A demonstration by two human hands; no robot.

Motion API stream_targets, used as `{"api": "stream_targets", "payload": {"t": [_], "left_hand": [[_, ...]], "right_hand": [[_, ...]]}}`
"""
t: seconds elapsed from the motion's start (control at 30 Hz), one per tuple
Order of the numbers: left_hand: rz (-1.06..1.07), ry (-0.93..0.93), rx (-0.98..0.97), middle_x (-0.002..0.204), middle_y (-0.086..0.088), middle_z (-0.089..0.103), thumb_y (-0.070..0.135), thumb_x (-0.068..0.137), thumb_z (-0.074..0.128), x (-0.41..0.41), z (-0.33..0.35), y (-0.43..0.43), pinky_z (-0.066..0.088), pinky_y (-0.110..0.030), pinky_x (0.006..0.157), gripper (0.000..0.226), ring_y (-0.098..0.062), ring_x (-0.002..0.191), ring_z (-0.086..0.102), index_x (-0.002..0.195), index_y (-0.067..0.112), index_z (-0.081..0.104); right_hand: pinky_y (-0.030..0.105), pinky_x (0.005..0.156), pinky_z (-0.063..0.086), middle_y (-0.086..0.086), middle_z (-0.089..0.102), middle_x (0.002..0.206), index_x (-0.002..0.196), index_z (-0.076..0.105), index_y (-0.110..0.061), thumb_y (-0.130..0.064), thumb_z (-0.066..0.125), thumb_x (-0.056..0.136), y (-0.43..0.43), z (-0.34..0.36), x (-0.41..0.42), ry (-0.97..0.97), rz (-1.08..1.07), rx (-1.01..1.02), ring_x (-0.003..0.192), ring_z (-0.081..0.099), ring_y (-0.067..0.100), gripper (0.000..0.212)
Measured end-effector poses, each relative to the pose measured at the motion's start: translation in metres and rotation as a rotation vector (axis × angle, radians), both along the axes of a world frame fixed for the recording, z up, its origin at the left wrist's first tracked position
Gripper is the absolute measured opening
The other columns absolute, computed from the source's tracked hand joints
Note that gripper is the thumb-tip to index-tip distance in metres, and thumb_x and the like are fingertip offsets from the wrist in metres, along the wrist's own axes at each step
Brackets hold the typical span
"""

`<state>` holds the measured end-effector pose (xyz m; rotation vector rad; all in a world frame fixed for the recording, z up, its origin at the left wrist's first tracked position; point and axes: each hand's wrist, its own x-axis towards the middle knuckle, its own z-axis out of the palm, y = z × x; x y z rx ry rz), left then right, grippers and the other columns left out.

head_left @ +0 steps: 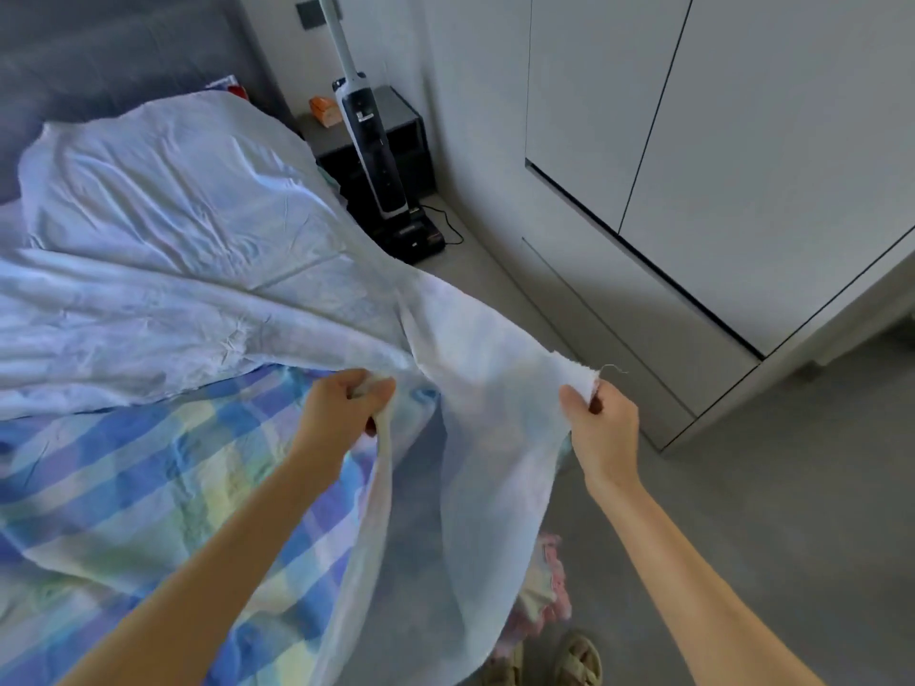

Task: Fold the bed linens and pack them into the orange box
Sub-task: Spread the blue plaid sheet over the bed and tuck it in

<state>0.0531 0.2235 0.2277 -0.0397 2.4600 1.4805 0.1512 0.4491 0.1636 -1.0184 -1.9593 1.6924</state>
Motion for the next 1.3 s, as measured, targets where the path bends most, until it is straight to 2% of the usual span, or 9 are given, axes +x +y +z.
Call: {"api": "stream_targets", "payload": {"t": [0.17,0.3,0.5,0.63,0.77,0.97,1.1,1.17,1.3], "left_hand": [[-0.363,0.338,-0.033,0.042,0.007,0.033,0.016,0.086,0.065,0.022,0.105,0.066,0.034,-0.018,0.046,0.041,-0.01,0.039,0.039,0.052,0.011,0.043],[-0.554,0.419,-0.118,0.048,0.006,0.03,0.017,0.088,0.062,0.051,0.079,0.137,0.03,-0.022,0.049,0.042,-0.01,0.046,0.034,0.056,0.012,0.036],[-0.571,0.31,-0.195,0.056,0.003,0.043,0.019,0.091,0.055,0.065,0.044,0.179,0.027,-0.015,0.049,0.028,-0.016,0.059,0.04,0.065,0.01,0.054],[-0.706,0.242,-0.288,0.049,0.001,0.032,0.014,0.079,0.053,0.067,0.041,0.179,0.026,-0.022,0.049,0.035,-0.014,0.051,0.028,0.05,0.016,0.034],[-0.791,0.178,-0.269,0.058,-0.005,0.053,0.016,0.076,0.064,0.068,0.036,0.172,0.04,-0.026,0.058,0.016,-0.014,0.055,0.041,0.068,0.002,0.065],[-0.65,0.26,-0.183,0.064,0.01,0.06,0.027,0.079,0.073,0.072,0.024,0.163,0.047,-0.021,0.067,0.018,-0.001,0.059,0.052,0.084,0.01,0.074],[-0.612,0.267,-0.169,0.059,0.015,0.056,0.023,0.079,0.072,0.072,0.019,0.157,0.044,-0.018,0.063,0.013,0.0,0.056,0.05,0.082,0.01,0.074],[-0.659,0.269,-0.175,0.063,0.009,0.062,0.021,0.079,0.071,0.074,0.019,0.154,0.041,-0.014,0.06,0.011,-0.003,0.058,0.053,0.083,0.011,0.074],[-0.634,0.143,-0.067,0.08,0.005,0.071,0.023,0.076,0.076,0.07,0.013,0.138,0.051,-0.017,0.077,0.017,-0.005,0.074,0.064,0.091,0.017,0.073]], "right_hand": [[0.031,0.051,0.026,0.009,0.043,0.059,0.075,0.049,0.014,-0.01,0.062,0.086,-0.014,0.041,0.011,0.07,0.123,-0.047,0.055,0.033,0.017,0.029],[0.023,0.039,0.03,0.008,0.045,0.054,0.072,0.055,0.008,-0.002,0.054,0.091,-0.014,0.069,0.025,0.15,0.06,-0.214,0.042,0.037,0.011,0.021],[0.024,0.047,0.041,0.011,0.056,0.064,0.082,0.064,0.008,-0.005,0.049,0.096,0.018,0.071,0.051,0.125,0.097,-0.287,0.052,0.046,0.014,0.025],[0.024,0.05,0.044,0.01,0.058,0.062,0.084,0.066,0.008,0.002,0.047,0.093,0.027,0.067,0.06,0.091,0.121,-0.333,0.053,0.049,0.014,0.022],[0.024,0.052,0.045,0.013,0.058,0.064,0.081,0.066,0.006,0.012,0.044,0.088,0.029,0.066,0.061,0.086,0.144,-0.456,0.054,0.051,0.015,0.024],[0.024,0.058,0.05,0.013,0.065,0.071,0.088,0.066,0.006,-0.002,0.044,0.096,0.026,0.062,0.062,0.121,0.127,-0.653,0.065,0.059,0.018,0.025],[0.024,0.061,0.051,0.015,0.07,0.078,0.091,0.068,0.003,-0.022,0.038,0.102,0.02,0.063,0.058,0.084,0.143,-0.576,0.07,0.063,0.019,0.041],[0.024,0.063,0.051,0.014,0.072,0.083,0.093,0.071,0.0,-0.032,0.045,0.099,0.017,0.063,0.055,0.022,0.182,-0.486,0.071,0.065,0.018,0.042],[0.024,0.061,0.052,0.015,0.071,0.089,0.097,0.07,0.001,-0.013,0.052,0.095,0.013,0.065,0.048,-0.059,0.151,-0.435,0.073,0.065,0.02,0.023]]}}
